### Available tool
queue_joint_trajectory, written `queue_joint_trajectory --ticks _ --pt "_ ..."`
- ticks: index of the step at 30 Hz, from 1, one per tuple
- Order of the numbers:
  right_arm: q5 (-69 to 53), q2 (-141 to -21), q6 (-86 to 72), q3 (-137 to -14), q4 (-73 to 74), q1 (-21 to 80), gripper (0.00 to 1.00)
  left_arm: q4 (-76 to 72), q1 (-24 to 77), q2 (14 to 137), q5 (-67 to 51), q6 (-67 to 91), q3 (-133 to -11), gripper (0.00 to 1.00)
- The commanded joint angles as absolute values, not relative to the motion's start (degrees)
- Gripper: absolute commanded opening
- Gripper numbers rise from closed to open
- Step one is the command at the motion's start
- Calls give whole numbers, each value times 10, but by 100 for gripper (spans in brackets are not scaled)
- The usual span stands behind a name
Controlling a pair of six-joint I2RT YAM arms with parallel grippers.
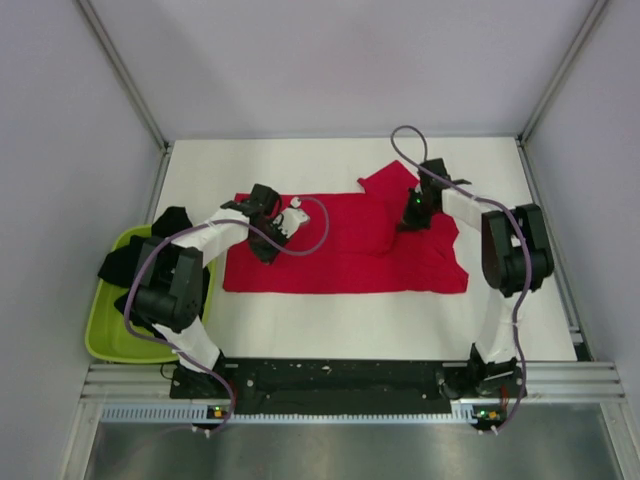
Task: Fold and stack the t-shirts
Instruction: Fold the flattened tshirt in 1/3 of the way
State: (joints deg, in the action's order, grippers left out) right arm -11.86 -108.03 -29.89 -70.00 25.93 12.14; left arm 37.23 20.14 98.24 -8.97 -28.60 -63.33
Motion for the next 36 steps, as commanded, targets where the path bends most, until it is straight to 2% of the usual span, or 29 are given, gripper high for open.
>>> queue_joint_trajectory --ticks 1,5,11,13,15,16,18,20,24,27,29,31,33,34,36 --pt "-117 -1149 -303 -863 236 159 0 366 178 946 -82 -291 -657 18" --pt "-106 -1172 -286 -928 261 162 0 383 175 940 -104 -298 -674 20" --pt "-28 -1073 -215 -866 292 161 2 391 175 942 -118 -298 -682 25" --pt "12 -1035 -189 -829 311 155 10 397 175 942 -120 -301 -681 26" --pt "46 -988 -187 -777 330 131 28 414 175 935 -112 -314 -672 29" --pt "53 -964 -193 -734 333 106 37 423 175 930 -106 -333 -665 32" --pt "46 -935 -206 -677 337 48 50 442 175 920 -87 -365 -641 42" --pt "43 -925 -209 -632 337 10 55 458 175 915 -67 -398 -609 52" --pt "2 -944 -198 -588 328 5 59 455 174 898 -15 -437 -553 59" --pt "-32 -948 -206 -573 315 5 56 447 170 881 -9 -464 -519 63" --pt "-33 -945 -207 -565 310 5 49 420 165 873 -5 -475 -491 64" --pt "-31 -947 -208 -557 310 3 30 382 162 870 -5 -478 -471 65" --pt "-47 -940 -211 -543 312 -15 3 357 160 875 -8 -469 -462 62" --pt "-52 -924 -216 -531 314 -20 0 356 159 877 -12 -464 -463 56" --pt "-39 -875 -220 -505 327 -29 0 363 159 871 -30 -458 -461 26"
